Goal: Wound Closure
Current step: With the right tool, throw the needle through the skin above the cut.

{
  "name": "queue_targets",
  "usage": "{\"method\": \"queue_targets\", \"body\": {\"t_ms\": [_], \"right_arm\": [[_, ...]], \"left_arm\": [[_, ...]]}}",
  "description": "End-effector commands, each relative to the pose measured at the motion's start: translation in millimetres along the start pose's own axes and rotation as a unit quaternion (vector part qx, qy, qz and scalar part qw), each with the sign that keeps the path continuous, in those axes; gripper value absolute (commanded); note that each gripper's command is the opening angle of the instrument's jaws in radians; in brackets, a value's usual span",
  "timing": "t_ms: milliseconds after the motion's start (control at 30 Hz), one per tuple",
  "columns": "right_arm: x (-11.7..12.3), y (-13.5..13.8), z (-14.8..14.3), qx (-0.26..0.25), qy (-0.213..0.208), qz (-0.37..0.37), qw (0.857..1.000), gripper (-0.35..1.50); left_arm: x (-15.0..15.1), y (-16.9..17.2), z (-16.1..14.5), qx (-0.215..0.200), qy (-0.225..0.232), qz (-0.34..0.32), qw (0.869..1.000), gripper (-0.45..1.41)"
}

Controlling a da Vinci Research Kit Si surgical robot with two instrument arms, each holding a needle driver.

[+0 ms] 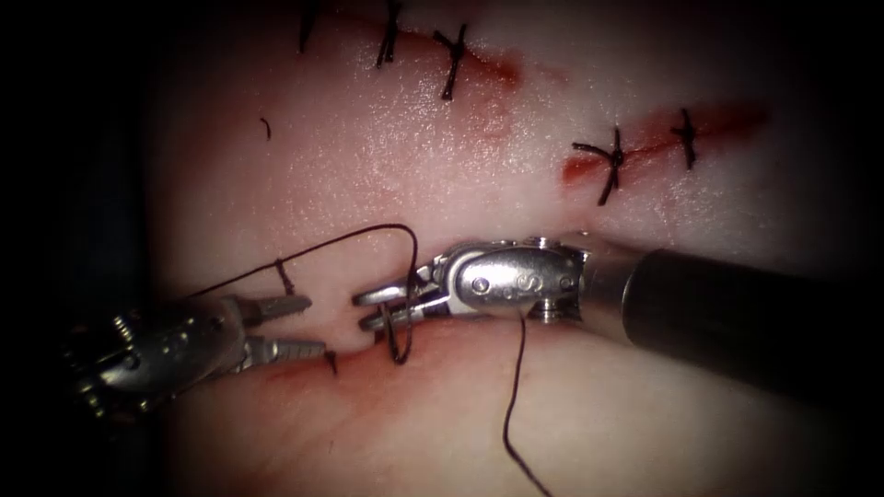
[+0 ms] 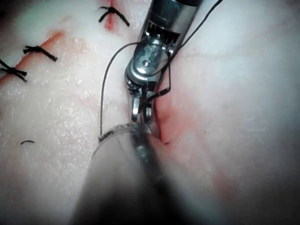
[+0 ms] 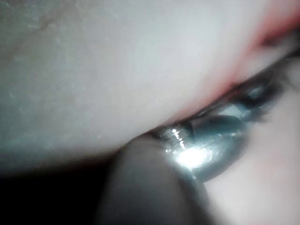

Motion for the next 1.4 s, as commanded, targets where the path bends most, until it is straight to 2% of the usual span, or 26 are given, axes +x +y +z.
{"method": "queue_targets", "body": {"t_ms": [33, 733, 933, 1000, 1267, 1400], "right_arm": [[-0.2, 0.6, 0.7, 0.001, 0.0, 0.004, 1.0, -0.35], [-0.9, -0.5, 1.7, 0.043, -0.011, 0.054, 0.998, -0.35], [1.6, -0.5, 0.9, 0.01, -0.01, -0.066, 0.998, -0.35], [2.9, -0.7, 1.3, 0.011, -0.035, -0.118, 0.992, -0.35], [4.7, -2.2, 1.6, 0.016, -0.088, -0.207, 0.974, -0.35], [5.9, -2.9, 1.3, 0.005, -0.091, -0.226, 0.97, -0.35]], "left_arm": [[0.4, -0.2, 0.7, 0.0, 0.001, 0.001, 1.0, 0.48], [0.3, -0.1, 0.8, 0.0, 0.0, 0.001, 1.0, 0.48], [0.3, -0.1, 0.8, 0.0, 0.0, 0.001, 1.0, 0.48], [0.3, -0.2, 0.8, 0.0, 0.0, 0.001, 1.0, 0.48], [0.2, -0.2, 0.7, -0.001, 0.0, 0.001, 1.0, 0.49], [0.2, -0.3, 0.7, -0.001, 0.0, 0.001, 1.0, 0.49]]}}
